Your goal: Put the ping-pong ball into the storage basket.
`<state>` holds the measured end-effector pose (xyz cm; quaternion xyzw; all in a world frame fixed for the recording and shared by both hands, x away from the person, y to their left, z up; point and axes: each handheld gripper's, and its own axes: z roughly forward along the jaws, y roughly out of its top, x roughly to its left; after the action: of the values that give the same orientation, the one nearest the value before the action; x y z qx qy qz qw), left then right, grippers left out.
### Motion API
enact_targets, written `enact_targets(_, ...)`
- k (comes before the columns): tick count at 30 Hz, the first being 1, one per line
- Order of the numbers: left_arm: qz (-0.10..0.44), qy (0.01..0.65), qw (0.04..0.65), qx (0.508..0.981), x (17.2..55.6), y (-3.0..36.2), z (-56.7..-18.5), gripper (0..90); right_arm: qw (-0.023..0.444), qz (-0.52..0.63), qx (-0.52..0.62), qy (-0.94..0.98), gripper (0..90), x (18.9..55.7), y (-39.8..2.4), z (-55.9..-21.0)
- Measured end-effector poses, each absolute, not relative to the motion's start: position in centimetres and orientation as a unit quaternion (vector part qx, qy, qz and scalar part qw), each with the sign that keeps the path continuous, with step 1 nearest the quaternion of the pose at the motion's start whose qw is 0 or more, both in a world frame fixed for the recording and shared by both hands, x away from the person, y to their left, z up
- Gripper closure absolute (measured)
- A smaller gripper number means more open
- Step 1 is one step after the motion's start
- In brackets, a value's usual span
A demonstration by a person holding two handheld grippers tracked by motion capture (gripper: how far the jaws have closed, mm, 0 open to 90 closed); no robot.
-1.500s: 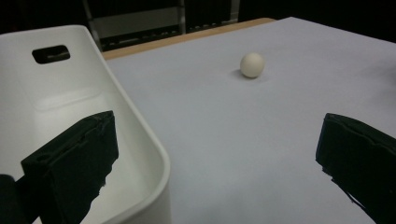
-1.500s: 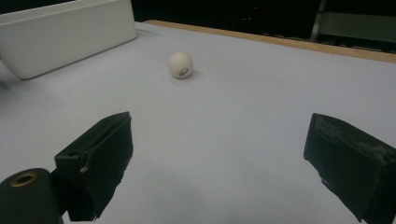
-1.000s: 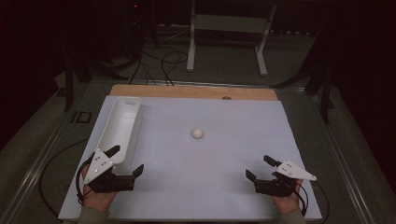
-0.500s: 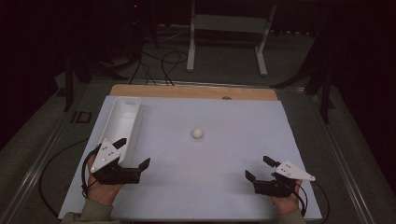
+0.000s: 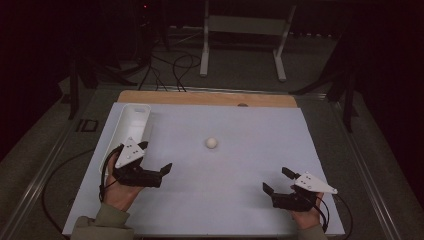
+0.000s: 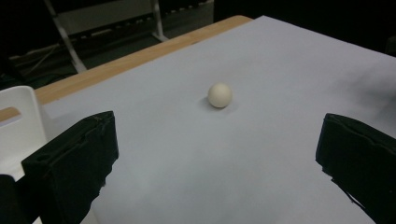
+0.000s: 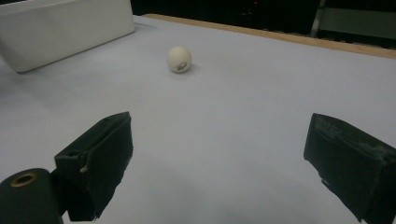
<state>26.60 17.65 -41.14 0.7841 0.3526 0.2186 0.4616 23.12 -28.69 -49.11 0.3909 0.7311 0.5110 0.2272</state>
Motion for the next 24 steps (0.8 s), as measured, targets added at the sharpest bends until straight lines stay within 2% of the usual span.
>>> enact_targets(24,0.182,0.338,0.42,0.822,30.5,13.5,-41.4,0.0,0.225,0.51,0.395,0.73,7.3,23.2,-28.8,-49.2)
